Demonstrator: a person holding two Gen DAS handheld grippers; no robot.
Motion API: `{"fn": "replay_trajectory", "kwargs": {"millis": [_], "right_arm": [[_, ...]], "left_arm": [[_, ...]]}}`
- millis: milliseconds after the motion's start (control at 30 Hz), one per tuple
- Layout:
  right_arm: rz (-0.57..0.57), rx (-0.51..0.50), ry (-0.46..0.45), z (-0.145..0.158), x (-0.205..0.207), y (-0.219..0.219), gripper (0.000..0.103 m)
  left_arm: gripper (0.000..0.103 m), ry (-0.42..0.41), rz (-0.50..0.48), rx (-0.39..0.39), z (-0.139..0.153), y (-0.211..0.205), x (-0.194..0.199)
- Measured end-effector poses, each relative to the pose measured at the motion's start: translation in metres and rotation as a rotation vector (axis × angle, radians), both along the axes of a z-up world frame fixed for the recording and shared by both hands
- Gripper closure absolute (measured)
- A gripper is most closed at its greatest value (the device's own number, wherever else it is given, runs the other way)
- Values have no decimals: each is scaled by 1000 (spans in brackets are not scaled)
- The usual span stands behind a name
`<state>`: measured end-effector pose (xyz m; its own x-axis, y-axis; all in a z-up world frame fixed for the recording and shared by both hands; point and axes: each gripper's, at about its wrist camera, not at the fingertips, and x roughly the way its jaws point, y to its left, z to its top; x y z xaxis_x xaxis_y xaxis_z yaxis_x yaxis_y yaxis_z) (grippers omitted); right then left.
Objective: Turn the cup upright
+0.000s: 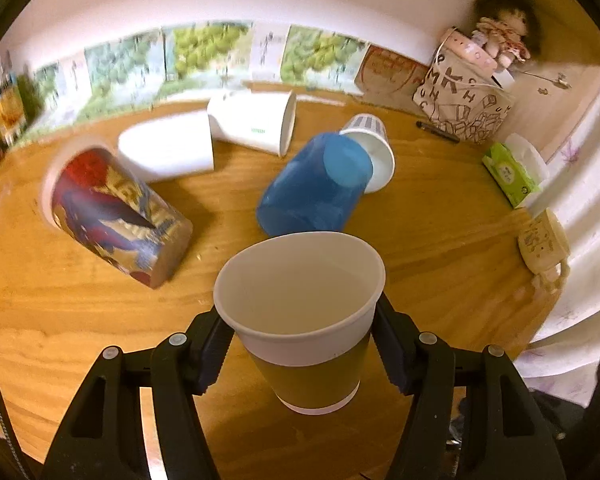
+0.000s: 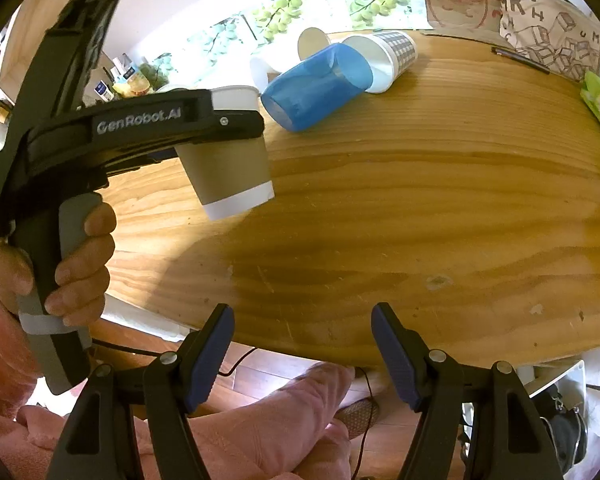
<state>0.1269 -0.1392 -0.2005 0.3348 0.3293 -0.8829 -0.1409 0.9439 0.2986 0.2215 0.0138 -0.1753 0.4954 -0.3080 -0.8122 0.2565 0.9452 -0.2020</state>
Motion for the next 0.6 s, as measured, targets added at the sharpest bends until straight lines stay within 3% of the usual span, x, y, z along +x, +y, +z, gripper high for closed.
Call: {"fn": "replay_trajectory", "kwargs": {"millis": [400,600], "right_arm": [[-32,10,-3,0,-3,-10,31],[-48,5,0,0,-5,-13,31]], "left_arm": [[35,-266,6,67,3,-7,-27],[35,-336,15,103,0,-11,-35]]}}
